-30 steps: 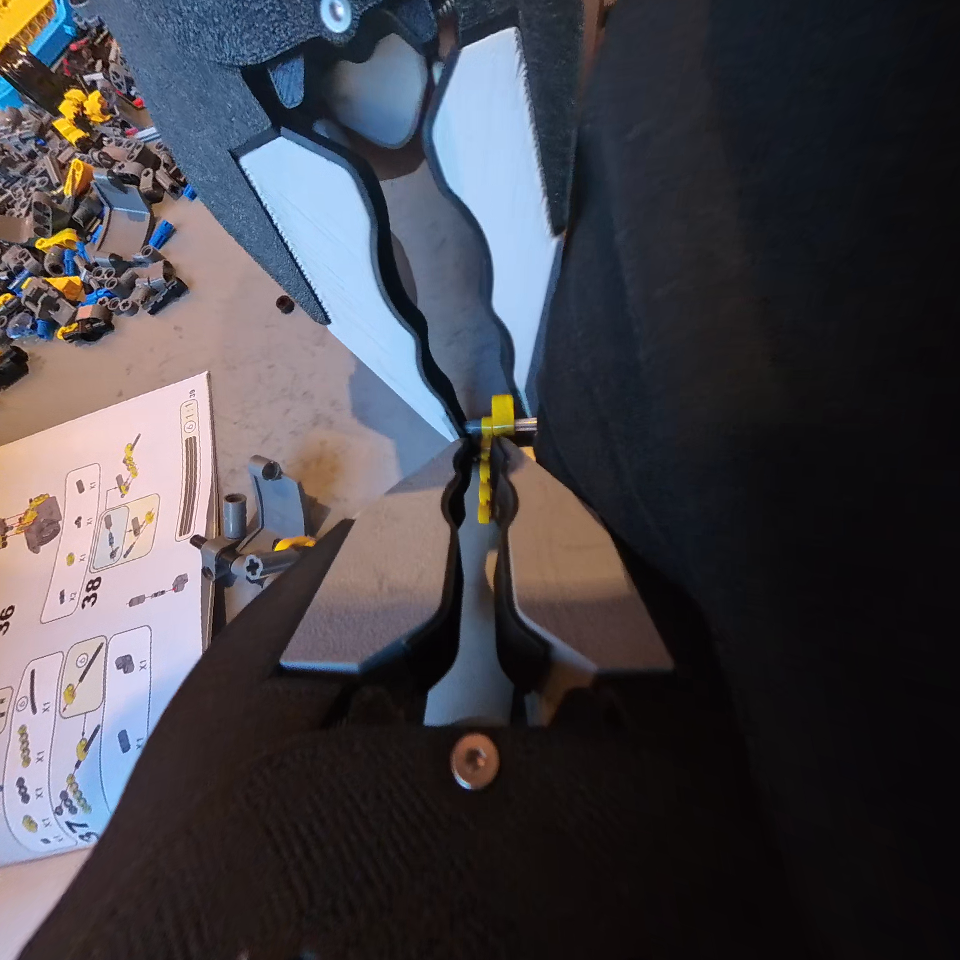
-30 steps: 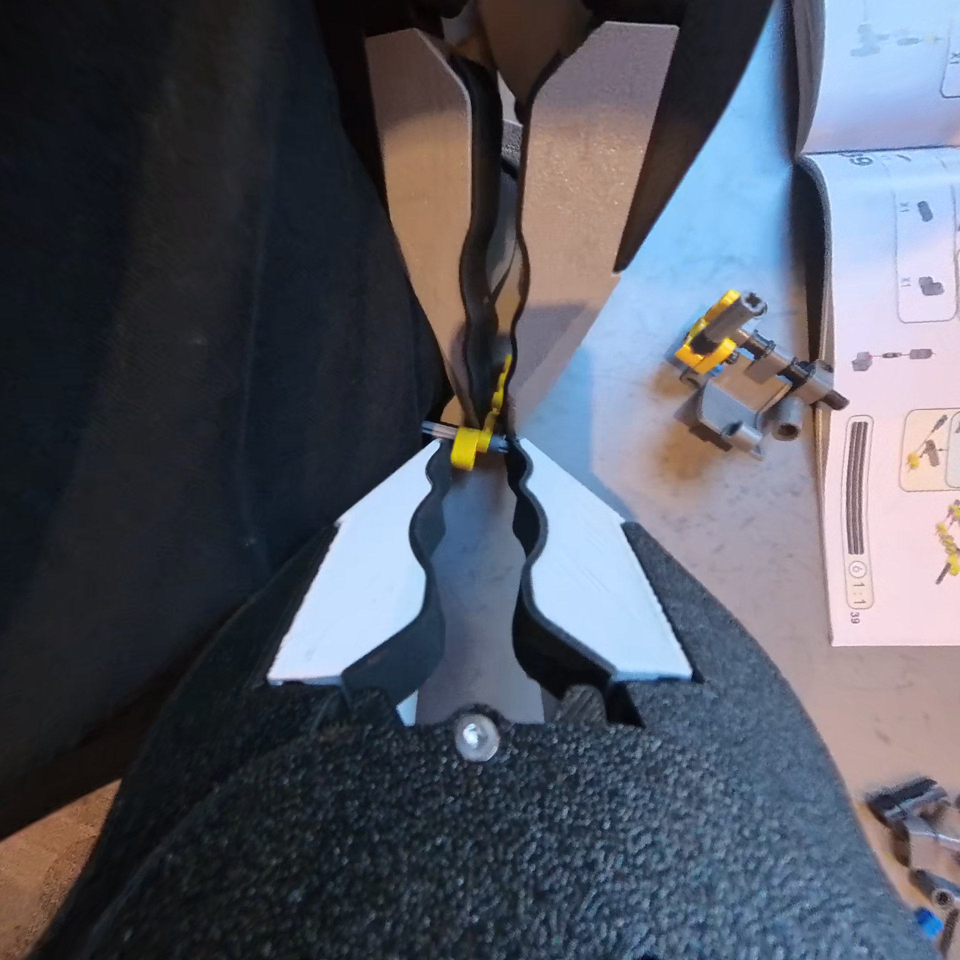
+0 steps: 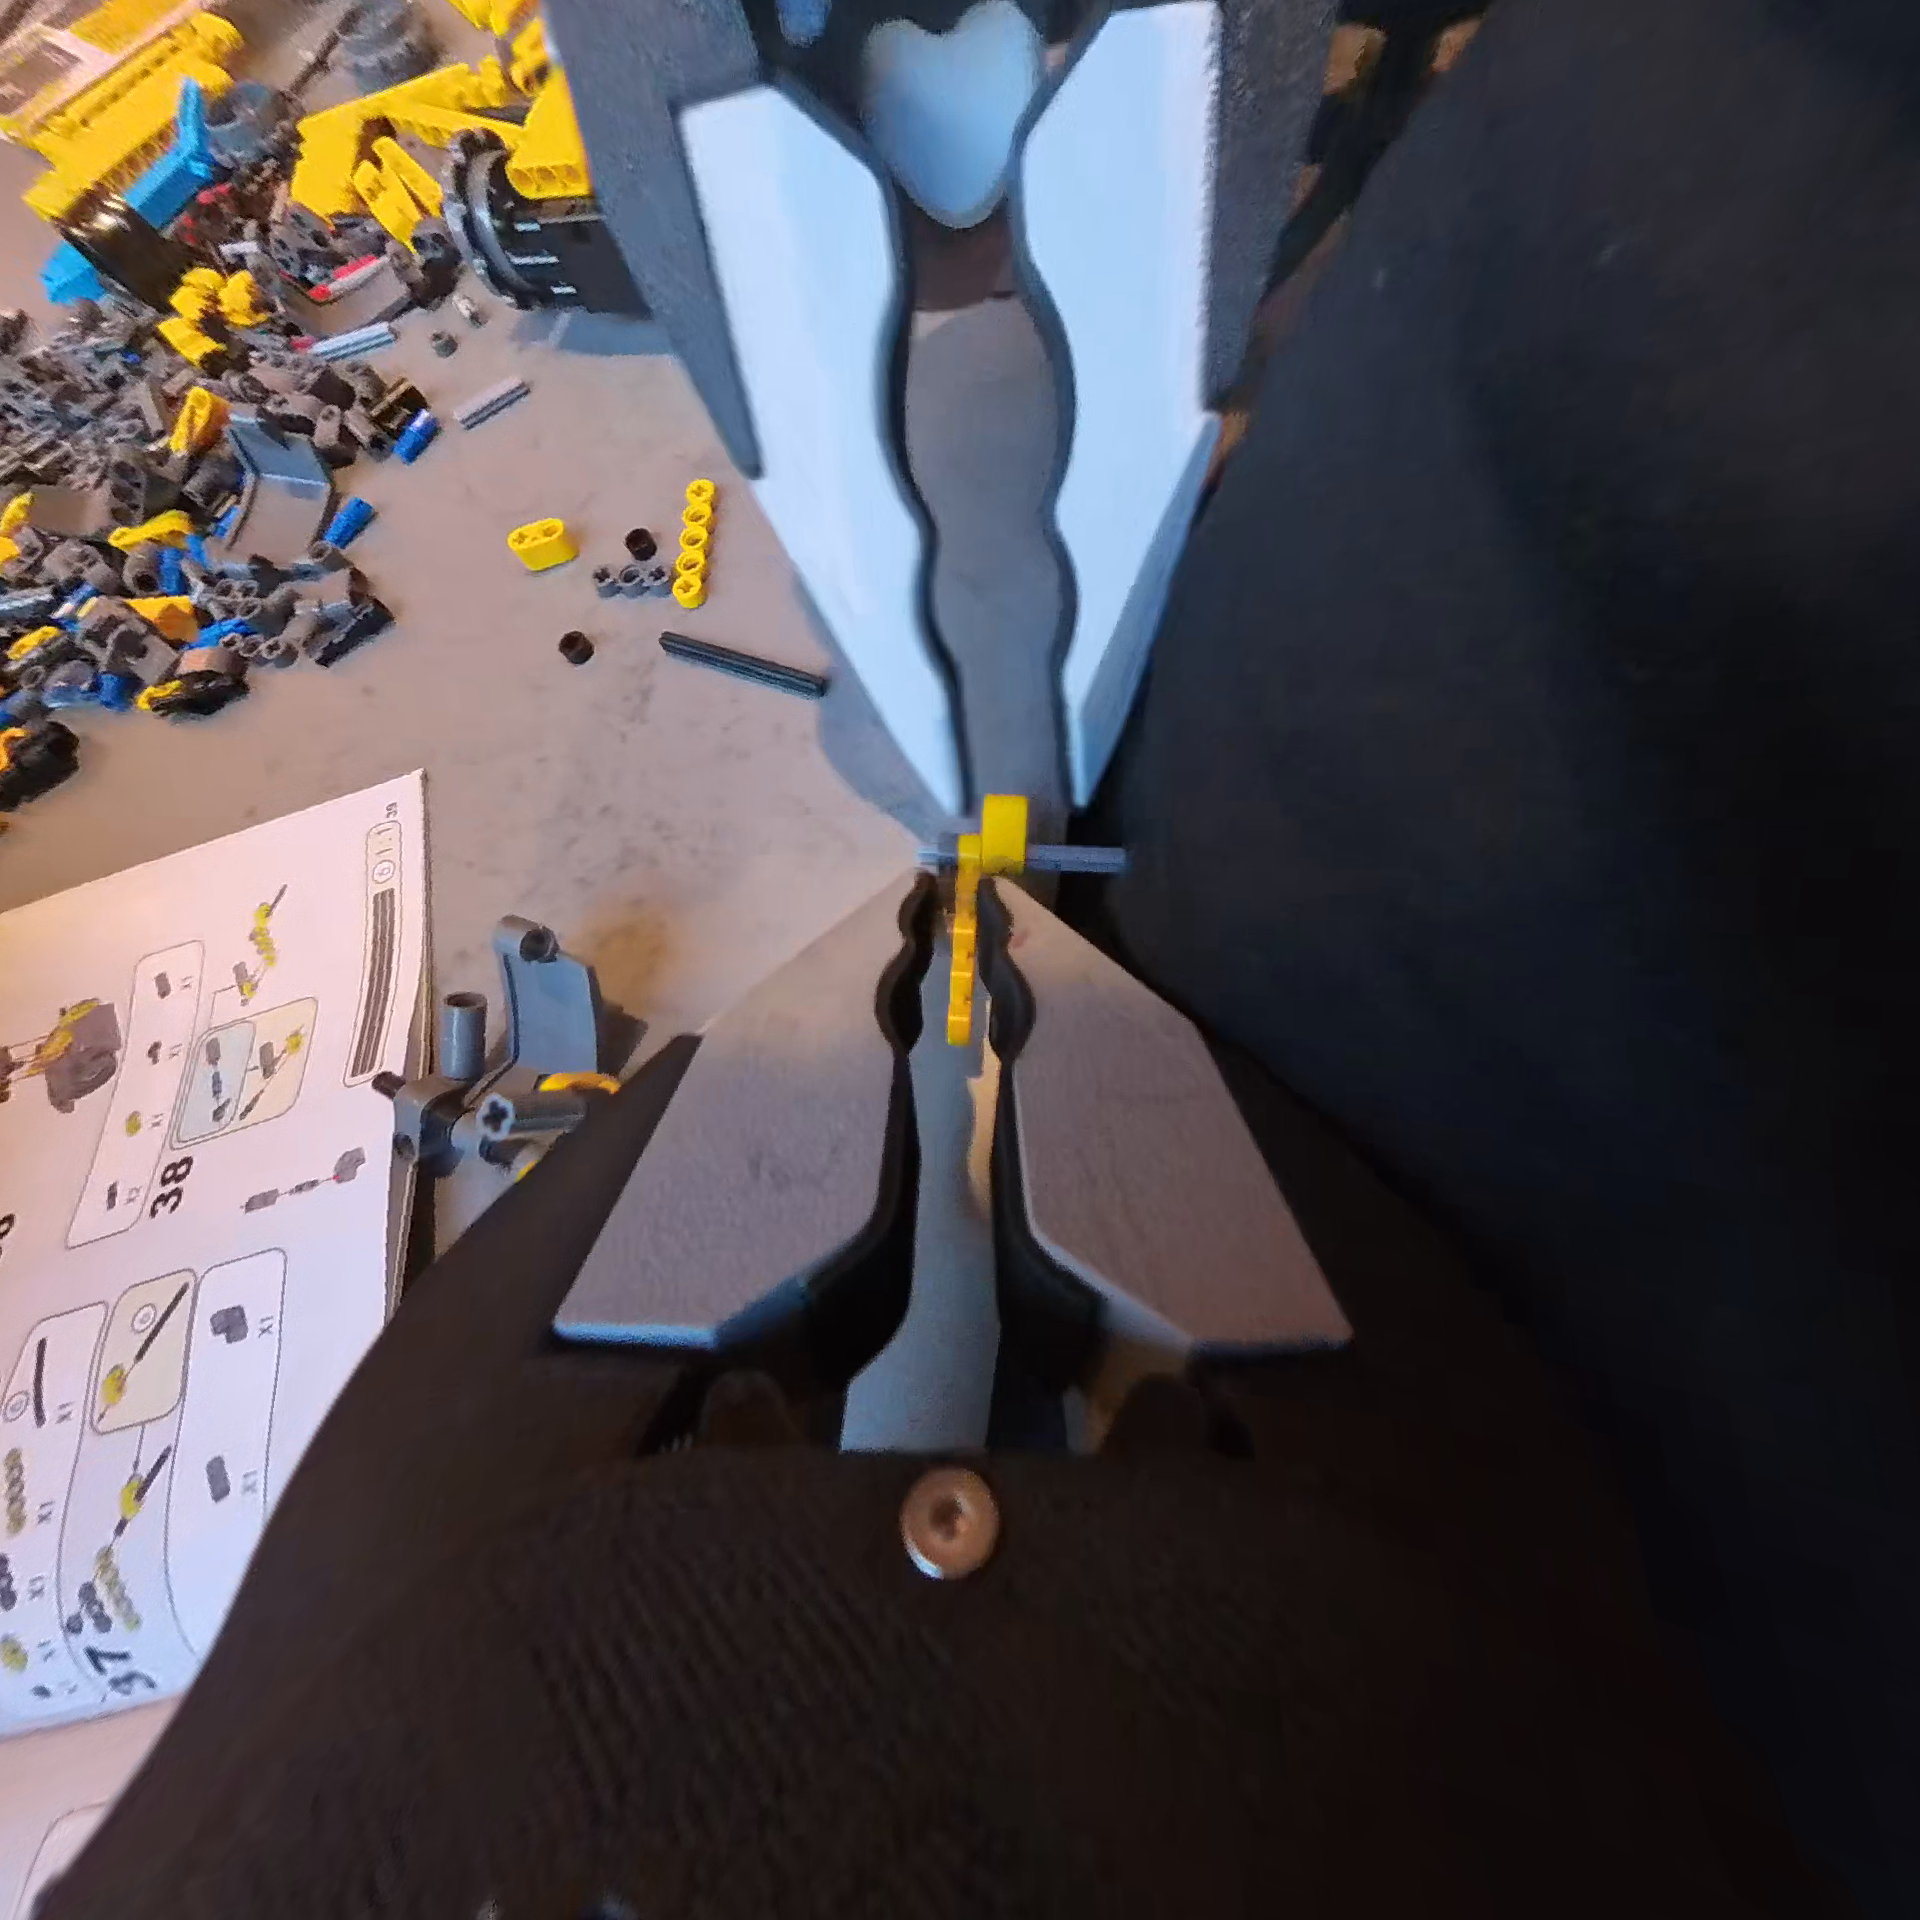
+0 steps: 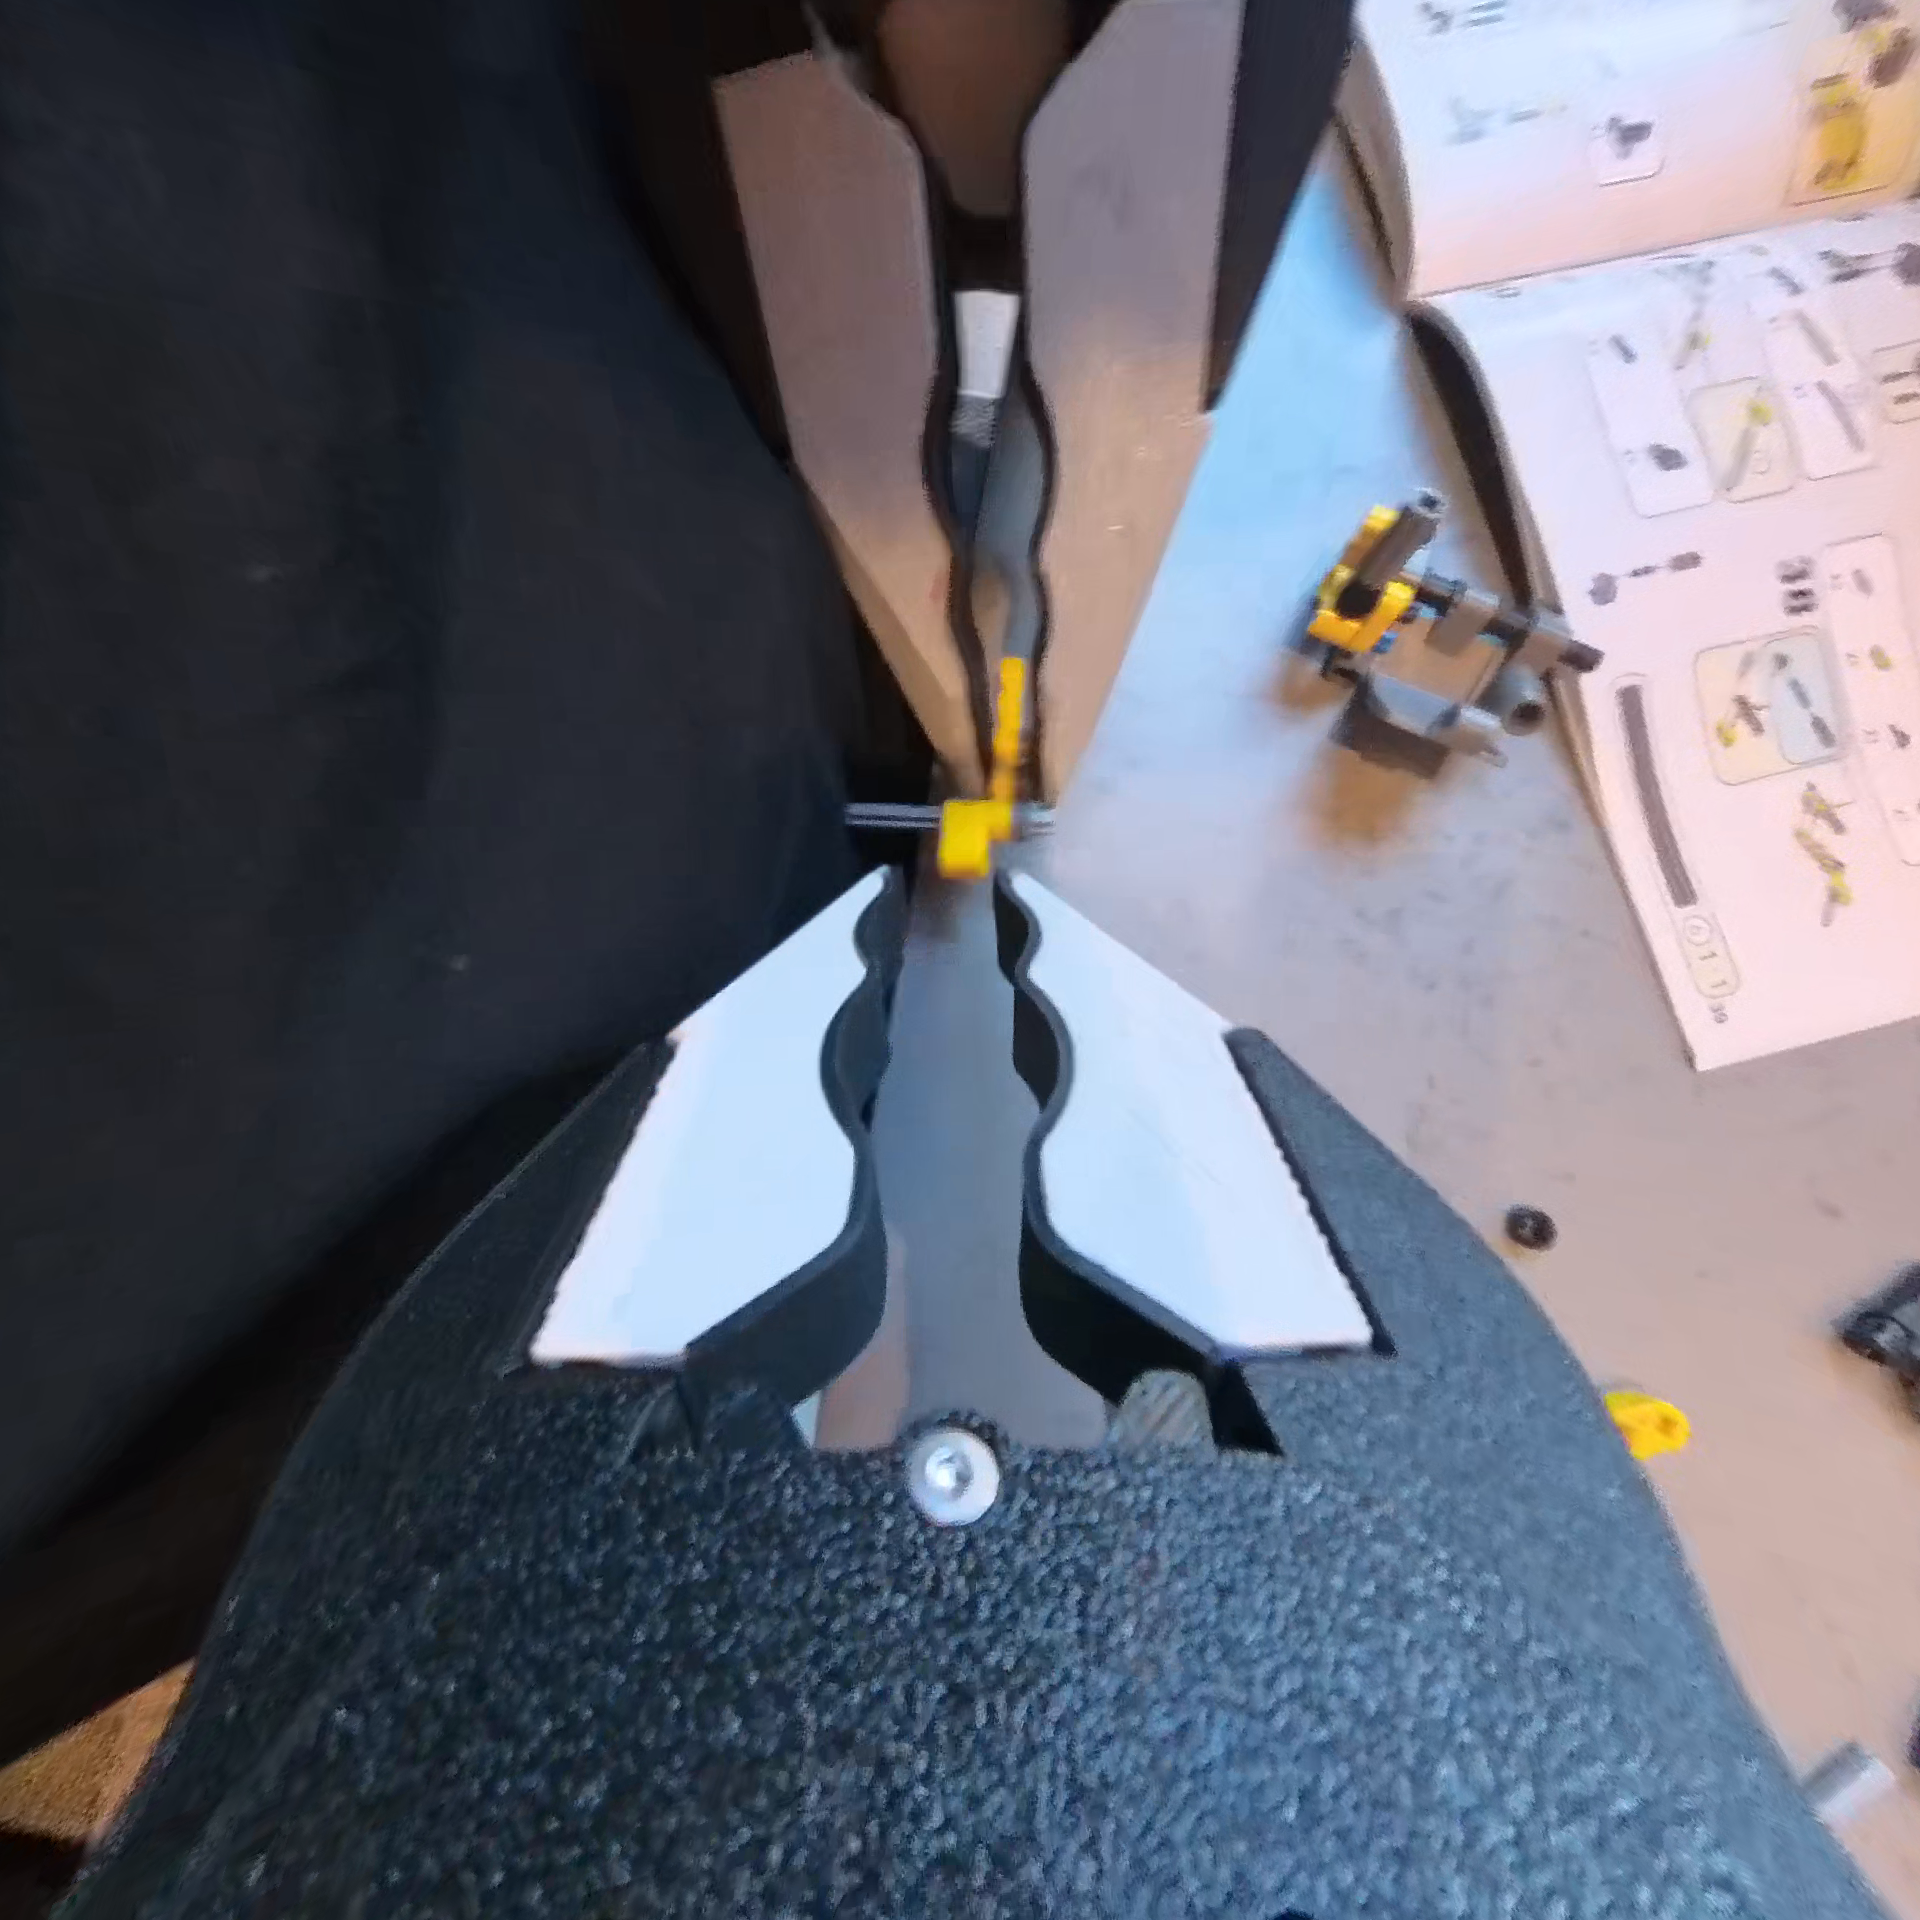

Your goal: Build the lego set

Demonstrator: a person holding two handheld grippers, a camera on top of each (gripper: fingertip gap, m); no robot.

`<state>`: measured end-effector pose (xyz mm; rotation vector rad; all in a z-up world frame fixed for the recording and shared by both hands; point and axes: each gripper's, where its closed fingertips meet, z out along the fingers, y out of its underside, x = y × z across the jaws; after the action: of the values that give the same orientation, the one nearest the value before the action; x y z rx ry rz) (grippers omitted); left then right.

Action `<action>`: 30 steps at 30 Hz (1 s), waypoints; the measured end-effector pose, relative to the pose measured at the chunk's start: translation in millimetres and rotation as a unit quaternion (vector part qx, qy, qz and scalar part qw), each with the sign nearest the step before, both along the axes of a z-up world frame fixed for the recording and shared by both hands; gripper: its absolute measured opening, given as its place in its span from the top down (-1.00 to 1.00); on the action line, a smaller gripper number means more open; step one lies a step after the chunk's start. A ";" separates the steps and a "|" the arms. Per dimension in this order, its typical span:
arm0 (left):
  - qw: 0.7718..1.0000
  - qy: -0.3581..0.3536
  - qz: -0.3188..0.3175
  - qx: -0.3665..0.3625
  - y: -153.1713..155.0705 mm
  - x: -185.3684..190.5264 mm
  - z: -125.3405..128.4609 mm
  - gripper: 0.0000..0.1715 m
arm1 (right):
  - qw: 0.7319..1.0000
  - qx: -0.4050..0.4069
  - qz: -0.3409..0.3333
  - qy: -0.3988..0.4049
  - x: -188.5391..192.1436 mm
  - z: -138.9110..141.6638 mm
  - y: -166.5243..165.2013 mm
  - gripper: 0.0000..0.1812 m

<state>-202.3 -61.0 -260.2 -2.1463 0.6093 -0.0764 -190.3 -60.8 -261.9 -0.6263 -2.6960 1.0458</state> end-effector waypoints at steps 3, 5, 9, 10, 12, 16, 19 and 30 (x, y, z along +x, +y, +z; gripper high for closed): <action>1.000 -0.008 0.005 -0.003 -1.2 1.0 -0.2 0.93 | 0.999 0.049 0.012 0.015 -1.2 -2.3 -0.7 0.92; 0.999 -0.017 0.024 -0.018 0.8 0.3 -2.4 0.93 | 0.994 0.109 0.023 0.010 -2.7 -4.5 1.6 0.91; 0.998 -0.035 0.036 -0.038 2.8 -0.6 -1.0 0.93 | 0.982 0.178 0.062 -0.013 -2.4 -13.1 1.9 0.82; 0.998 -0.043 0.037 -0.038 2.2 0.6 -1.1 0.93 | 0.981 0.179 0.071 -0.024 -2.3 -12.6 2.1 0.87; 0.997 -0.047 0.042 -0.043 0.2 1.5 -3.0 0.93 | 0.975 0.196 0.103 -0.006 -3.8 -13.4 1.3 0.93; 0.987 -0.109 0.040 -0.112 -6.2 5.5 -10.4 0.91 | 0.967 0.202 0.154 0.018 -5.0 -12.6 -5.9 0.94; 0.988 -0.093 0.059 -0.110 -6.0 2.7 -11.5 0.92 | 0.952 0.230 0.193 0.055 -7.9 -11.9 -6.6 0.95; 0.978 -0.117 0.160 -0.060 6.0 -10.3 -10.6 0.92 | 0.919 0.269 0.274 0.087 -10.0 -13.2 0.4 1.00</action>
<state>-212.6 -55.1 -270.8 -2.2830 0.1229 -0.1906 -200.2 -60.4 -275.1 0.3207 -2.8551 0.3591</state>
